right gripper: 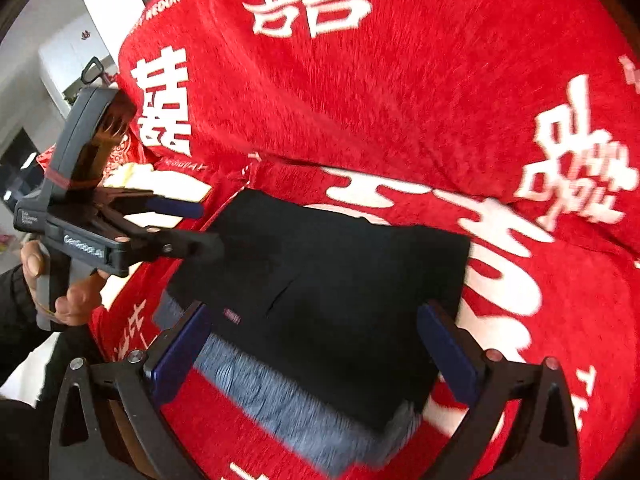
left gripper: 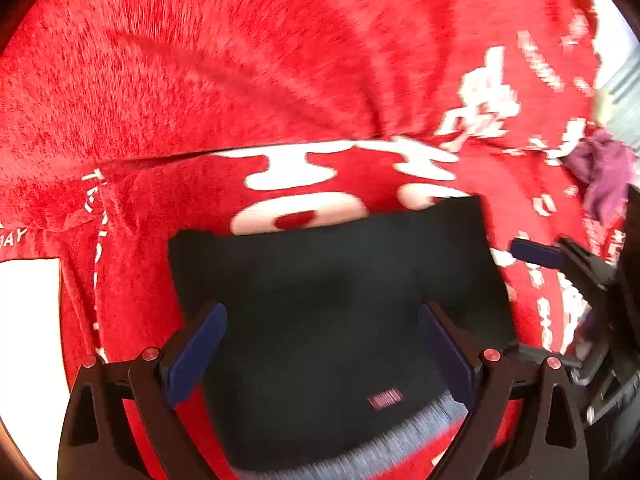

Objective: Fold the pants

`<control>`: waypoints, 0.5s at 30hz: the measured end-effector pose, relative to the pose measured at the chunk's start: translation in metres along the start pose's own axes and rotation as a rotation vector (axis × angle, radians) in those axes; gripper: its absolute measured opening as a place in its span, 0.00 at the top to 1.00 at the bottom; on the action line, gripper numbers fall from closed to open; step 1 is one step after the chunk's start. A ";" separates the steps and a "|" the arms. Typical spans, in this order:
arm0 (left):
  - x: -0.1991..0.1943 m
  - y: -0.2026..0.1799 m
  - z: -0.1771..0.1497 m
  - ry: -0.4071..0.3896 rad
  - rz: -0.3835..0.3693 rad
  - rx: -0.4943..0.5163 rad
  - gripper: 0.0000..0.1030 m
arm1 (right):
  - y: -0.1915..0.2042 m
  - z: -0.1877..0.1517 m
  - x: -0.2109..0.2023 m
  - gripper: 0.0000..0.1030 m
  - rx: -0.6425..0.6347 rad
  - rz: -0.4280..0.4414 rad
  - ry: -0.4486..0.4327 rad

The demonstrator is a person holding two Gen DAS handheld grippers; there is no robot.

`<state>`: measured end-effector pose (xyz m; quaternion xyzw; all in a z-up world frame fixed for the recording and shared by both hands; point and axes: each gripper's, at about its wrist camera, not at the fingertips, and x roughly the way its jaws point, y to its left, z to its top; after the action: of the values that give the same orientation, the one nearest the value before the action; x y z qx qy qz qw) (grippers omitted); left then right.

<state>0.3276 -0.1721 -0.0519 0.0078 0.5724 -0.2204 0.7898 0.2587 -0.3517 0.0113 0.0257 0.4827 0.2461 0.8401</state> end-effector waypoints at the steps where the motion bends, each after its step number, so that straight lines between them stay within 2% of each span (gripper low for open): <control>1: 0.010 0.003 0.006 0.025 0.010 -0.017 0.07 | -0.005 0.008 0.010 0.00 0.001 -0.006 0.018; 3: 0.022 0.009 0.010 0.051 0.028 -0.045 0.07 | -0.009 0.018 0.024 0.00 -0.006 -0.019 0.045; 6: 0.031 0.015 0.012 0.046 0.028 -0.075 0.07 | -0.013 0.029 0.033 0.00 -0.007 -0.036 0.049; 8: 0.033 0.014 0.013 0.046 0.035 -0.082 0.07 | -0.017 0.038 0.043 0.00 0.002 -0.046 0.091; 10: 0.039 0.011 0.013 0.067 0.058 -0.065 0.07 | -0.030 0.040 0.055 0.00 0.060 -0.010 0.143; 11: 0.041 0.010 0.012 0.070 0.065 -0.053 0.03 | -0.037 0.039 0.060 0.00 0.088 0.013 0.159; 13: 0.048 0.007 0.008 0.083 0.068 -0.019 0.02 | -0.043 0.034 0.070 0.00 0.115 0.023 0.195; 15: 0.058 0.005 0.007 0.099 0.091 0.002 0.02 | -0.047 0.029 0.075 0.01 0.140 0.036 0.196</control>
<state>0.3497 -0.1887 -0.1032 0.0455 0.6097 -0.1839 0.7697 0.3322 -0.3541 -0.0462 0.0689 0.5781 0.2280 0.7804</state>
